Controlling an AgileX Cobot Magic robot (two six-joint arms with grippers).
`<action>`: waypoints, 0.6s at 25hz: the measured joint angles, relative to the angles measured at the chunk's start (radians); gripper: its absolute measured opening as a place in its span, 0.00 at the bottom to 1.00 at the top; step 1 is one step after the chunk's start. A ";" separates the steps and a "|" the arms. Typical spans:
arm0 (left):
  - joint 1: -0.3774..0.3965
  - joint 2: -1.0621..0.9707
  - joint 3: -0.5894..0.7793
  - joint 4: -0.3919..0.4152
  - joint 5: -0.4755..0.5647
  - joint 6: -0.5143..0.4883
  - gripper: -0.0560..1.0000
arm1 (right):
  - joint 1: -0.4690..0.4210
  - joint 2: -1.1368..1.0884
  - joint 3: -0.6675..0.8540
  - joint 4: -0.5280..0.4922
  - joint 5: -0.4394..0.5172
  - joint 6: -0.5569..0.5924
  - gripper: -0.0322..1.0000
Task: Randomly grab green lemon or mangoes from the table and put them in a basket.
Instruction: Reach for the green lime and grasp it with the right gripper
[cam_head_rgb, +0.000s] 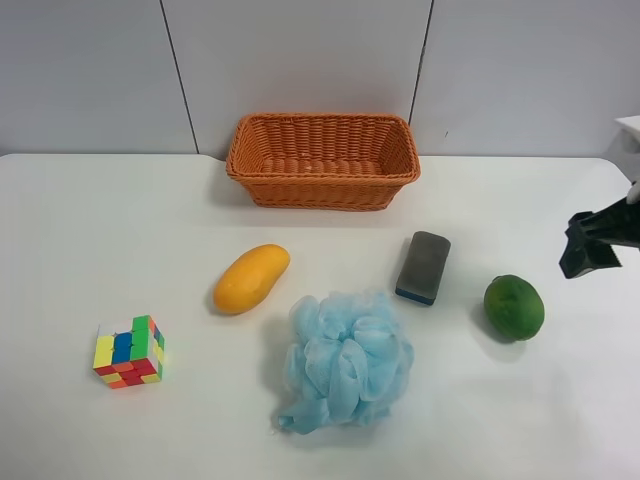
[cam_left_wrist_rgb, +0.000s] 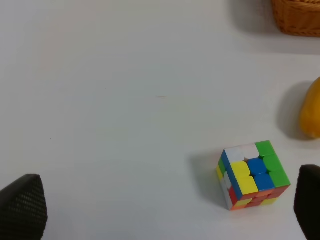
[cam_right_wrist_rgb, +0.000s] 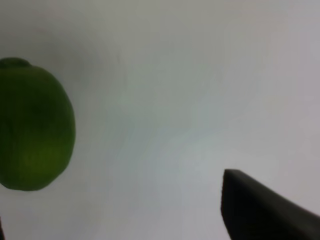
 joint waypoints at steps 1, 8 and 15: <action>0.000 0.000 0.000 0.000 0.000 0.000 0.99 | 0.002 0.029 0.000 0.013 -0.011 -0.013 0.84; 0.000 0.000 0.000 0.000 0.000 0.000 0.99 | 0.066 0.203 0.000 0.044 -0.127 -0.045 0.85; 0.000 0.000 0.000 0.000 0.000 0.000 0.99 | 0.107 0.356 0.000 0.071 -0.187 -0.046 0.85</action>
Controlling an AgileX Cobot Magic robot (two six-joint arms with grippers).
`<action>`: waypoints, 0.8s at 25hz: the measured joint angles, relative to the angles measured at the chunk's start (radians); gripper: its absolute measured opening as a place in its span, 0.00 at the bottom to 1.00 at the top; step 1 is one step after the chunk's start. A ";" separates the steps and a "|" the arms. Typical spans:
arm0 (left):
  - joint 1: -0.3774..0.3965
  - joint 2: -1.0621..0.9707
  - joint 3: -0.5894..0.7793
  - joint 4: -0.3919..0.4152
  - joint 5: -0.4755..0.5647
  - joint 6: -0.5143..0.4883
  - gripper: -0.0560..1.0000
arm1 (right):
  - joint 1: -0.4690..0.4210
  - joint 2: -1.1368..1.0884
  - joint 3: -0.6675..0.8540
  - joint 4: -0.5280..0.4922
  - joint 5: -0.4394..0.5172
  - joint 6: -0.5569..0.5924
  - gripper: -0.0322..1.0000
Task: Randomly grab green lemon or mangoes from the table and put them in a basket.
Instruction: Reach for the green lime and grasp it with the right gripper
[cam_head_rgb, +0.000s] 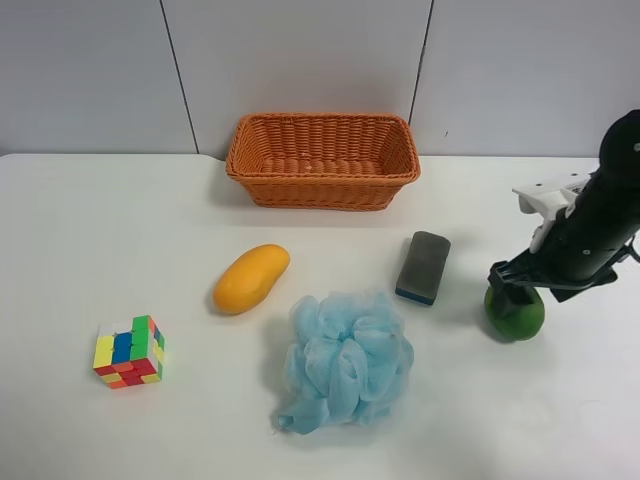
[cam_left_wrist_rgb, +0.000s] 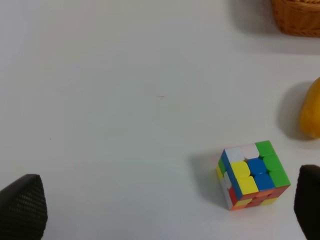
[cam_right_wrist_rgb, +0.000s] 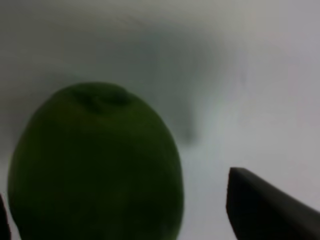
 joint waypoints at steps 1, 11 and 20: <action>0.000 0.000 0.000 0.000 0.000 0.000 0.99 | 0.006 0.017 0.000 0.005 -0.012 0.000 0.85; 0.000 0.000 0.000 0.000 0.000 0.000 0.99 | 0.021 0.052 0.000 0.014 -0.050 0.000 0.67; 0.000 0.000 0.000 0.000 0.000 0.000 0.99 | 0.021 0.038 -0.008 0.014 -0.041 0.001 0.64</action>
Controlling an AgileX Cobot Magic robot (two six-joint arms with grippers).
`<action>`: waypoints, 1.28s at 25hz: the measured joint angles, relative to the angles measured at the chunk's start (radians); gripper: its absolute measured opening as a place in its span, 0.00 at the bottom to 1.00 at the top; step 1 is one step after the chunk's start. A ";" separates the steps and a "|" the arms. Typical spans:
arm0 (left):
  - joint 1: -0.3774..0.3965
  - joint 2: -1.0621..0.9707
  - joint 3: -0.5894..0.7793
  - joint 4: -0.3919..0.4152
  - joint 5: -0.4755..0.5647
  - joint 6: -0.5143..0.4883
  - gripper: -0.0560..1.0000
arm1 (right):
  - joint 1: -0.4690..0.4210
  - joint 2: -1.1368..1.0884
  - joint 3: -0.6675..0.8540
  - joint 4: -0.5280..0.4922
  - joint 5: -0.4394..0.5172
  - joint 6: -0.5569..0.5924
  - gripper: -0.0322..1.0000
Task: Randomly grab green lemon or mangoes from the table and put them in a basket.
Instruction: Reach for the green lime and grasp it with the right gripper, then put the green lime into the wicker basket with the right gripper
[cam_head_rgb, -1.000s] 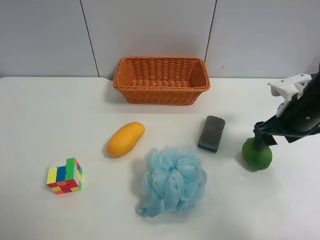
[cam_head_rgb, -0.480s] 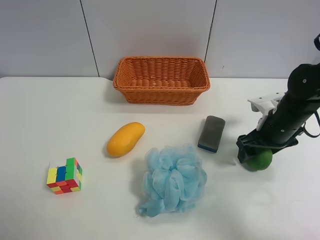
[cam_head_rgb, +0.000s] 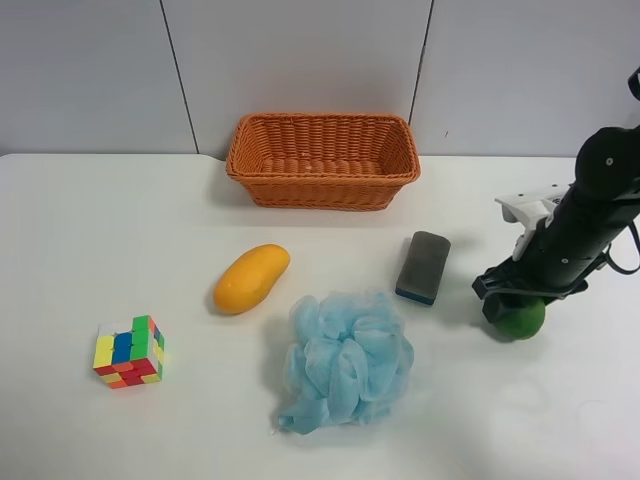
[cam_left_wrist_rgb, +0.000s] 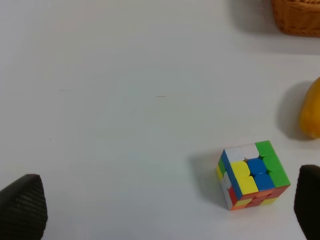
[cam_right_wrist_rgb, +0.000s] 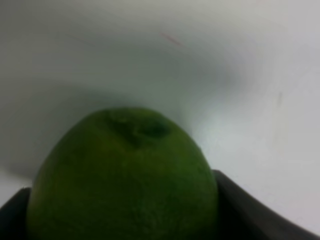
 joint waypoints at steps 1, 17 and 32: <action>0.000 0.000 0.000 0.000 0.000 0.000 0.99 | 0.000 -0.013 -0.007 0.006 0.006 0.000 0.64; 0.000 0.000 0.000 0.000 0.000 0.001 0.99 | 0.060 -0.187 -0.502 0.141 0.051 -0.053 0.64; 0.000 0.000 0.000 0.000 0.000 0.000 0.99 | 0.228 0.384 -0.865 0.141 -0.196 -0.090 0.64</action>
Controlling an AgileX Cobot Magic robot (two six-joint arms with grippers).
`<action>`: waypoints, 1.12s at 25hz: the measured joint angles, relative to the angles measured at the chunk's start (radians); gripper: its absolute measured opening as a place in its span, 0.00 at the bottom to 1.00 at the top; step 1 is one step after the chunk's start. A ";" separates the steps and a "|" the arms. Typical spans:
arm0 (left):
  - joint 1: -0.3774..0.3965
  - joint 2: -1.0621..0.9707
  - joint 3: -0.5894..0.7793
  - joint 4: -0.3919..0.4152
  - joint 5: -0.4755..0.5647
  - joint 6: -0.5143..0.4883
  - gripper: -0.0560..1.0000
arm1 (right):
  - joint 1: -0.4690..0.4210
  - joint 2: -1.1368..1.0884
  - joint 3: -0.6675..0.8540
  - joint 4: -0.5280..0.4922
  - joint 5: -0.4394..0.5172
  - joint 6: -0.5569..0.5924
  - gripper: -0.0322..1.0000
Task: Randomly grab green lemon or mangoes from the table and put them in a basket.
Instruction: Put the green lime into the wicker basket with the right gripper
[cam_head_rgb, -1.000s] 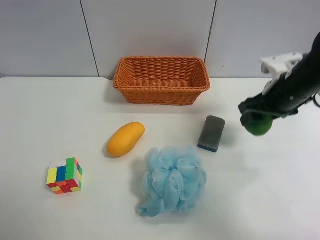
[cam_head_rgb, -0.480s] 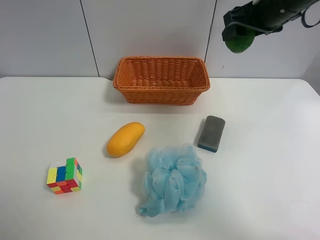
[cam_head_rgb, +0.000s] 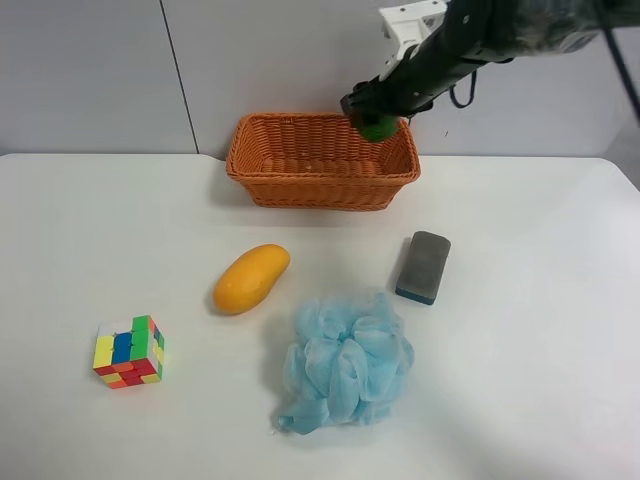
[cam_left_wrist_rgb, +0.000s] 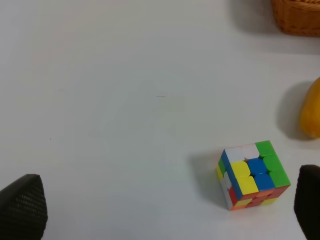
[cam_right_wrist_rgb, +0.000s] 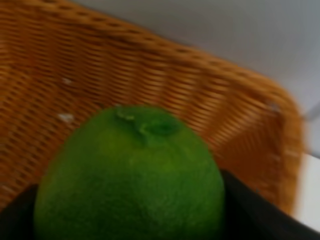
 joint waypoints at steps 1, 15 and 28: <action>0.000 0.000 0.000 0.000 0.000 0.000 0.99 | 0.014 0.023 -0.014 0.000 -0.007 0.000 0.64; 0.000 0.000 0.000 0.000 0.000 0.000 0.99 | 0.062 0.120 -0.039 0.000 -0.061 0.000 0.64; 0.000 0.000 0.000 0.001 0.000 0.000 0.99 | 0.062 0.120 -0.040 0.000 -0.112 0.000 0.97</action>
